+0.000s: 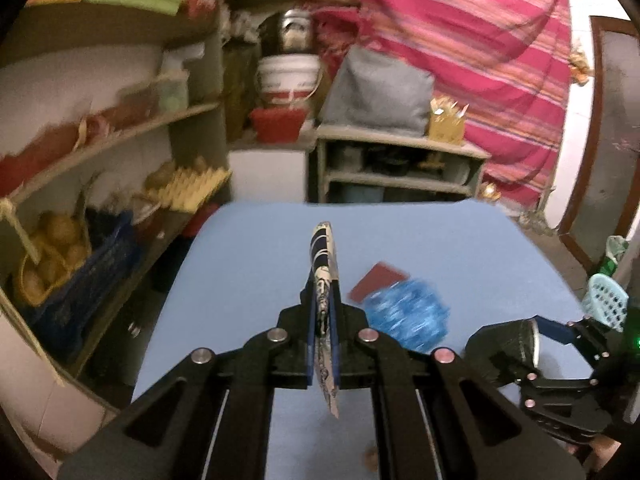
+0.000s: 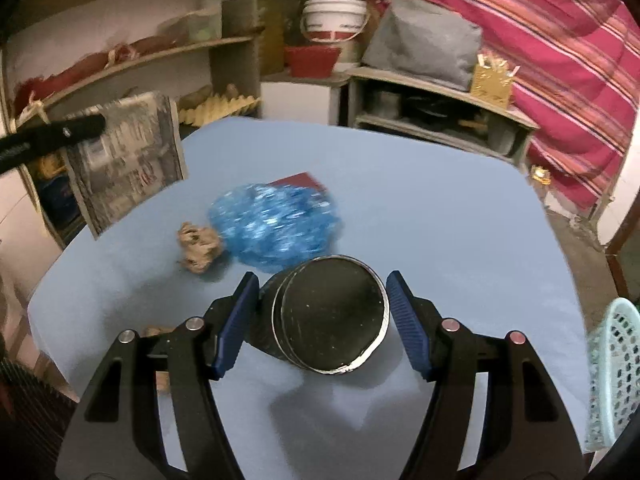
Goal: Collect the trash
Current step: 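Grasp the black cylindrical can with the right gripper while the left gripper holds the packet, then carry the packet and can over the basket and open both grippers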
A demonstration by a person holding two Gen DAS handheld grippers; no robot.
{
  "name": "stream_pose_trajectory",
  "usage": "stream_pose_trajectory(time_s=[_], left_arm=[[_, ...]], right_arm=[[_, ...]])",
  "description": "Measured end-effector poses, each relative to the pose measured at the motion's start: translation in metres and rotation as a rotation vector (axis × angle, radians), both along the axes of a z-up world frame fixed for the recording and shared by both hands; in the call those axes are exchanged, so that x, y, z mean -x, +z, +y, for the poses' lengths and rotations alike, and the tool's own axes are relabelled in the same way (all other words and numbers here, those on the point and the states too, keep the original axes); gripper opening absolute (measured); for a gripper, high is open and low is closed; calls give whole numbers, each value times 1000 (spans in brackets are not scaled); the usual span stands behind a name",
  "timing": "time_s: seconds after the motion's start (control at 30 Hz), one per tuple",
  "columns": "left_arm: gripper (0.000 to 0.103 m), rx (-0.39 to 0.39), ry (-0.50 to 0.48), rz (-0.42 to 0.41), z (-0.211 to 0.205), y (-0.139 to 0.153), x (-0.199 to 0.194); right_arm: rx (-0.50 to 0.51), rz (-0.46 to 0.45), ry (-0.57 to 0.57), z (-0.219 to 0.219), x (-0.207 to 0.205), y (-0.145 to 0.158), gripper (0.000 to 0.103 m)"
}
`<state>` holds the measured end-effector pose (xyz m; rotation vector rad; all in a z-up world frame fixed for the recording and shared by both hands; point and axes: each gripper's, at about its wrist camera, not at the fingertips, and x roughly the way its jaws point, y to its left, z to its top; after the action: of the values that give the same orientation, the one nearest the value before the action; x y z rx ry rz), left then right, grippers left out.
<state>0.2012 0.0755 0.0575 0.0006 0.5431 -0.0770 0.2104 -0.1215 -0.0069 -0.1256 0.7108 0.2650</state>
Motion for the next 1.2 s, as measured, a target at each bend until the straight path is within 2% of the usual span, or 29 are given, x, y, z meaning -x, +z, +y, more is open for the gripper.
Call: stream_pose_trajectory(time_s=[0.27,0.57,0.73,0.83,0.93,1.0,1.1,1.2], left_arm=[[6,-8,-108,-48,-71,28,0],[6,-14,-273,-39,-179,29,-12],[6,-15,-374,-19,-246,20,-12],[6,-19,-424,-12,-279,16,-10],[6,-26,-477,-6,-315,11,-10],[6,-23,-507,3,-339,8,-14],[6,-15,-540,22,-361,3,-15],[6,-18,-577,18,-383,2,-11]], right_arm=[[-5,-46,-122,-86,6,27,66],[-49,-85,-303,-210,31,48,66],[-106,-88,-414,-278,49,47,65],[-152,-102,-495,-322,64,49,61],[-157,-109,-554,-350,74,48,59],[-114,-104,-608,-370,75,40,59],[-181,-67,-659,-401,77,28,59],[-207,-71,-689,-417,84,27,59]])
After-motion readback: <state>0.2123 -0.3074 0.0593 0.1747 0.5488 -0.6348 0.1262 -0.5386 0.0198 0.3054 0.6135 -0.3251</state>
